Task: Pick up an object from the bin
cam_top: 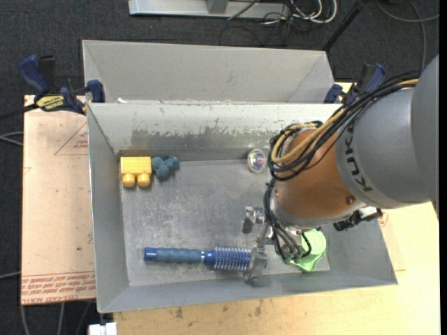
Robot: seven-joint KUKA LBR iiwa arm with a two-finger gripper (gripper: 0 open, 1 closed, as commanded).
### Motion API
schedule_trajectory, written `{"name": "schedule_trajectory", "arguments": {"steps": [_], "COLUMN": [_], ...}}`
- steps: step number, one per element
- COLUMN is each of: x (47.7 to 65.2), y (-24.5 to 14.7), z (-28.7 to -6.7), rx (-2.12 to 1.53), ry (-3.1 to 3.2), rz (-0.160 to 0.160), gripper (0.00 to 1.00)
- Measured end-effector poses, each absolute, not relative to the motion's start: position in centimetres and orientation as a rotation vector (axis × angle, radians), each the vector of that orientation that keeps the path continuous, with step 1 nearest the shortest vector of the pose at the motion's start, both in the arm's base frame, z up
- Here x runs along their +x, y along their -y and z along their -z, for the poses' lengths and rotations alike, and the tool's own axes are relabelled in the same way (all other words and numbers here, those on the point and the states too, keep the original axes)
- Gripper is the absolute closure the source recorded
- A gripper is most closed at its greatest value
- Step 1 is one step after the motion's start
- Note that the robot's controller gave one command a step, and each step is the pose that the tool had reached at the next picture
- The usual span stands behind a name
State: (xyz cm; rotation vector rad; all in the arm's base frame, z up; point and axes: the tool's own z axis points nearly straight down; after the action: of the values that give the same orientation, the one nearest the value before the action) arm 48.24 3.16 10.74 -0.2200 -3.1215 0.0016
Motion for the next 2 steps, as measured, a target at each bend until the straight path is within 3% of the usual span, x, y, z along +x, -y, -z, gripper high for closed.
{"name": "schedule_trajectory", "arguments": {"steps": [1, 2], "x": [48.44, 48.22], "y": [-4.66, -4.59], "z": [-6.89, -6.91], "rx": [-0.168, -0.168], "ry": [3.144, 3.136], "rz": [0.003, 0.001], "gripper": [0.00, 1.00]}}
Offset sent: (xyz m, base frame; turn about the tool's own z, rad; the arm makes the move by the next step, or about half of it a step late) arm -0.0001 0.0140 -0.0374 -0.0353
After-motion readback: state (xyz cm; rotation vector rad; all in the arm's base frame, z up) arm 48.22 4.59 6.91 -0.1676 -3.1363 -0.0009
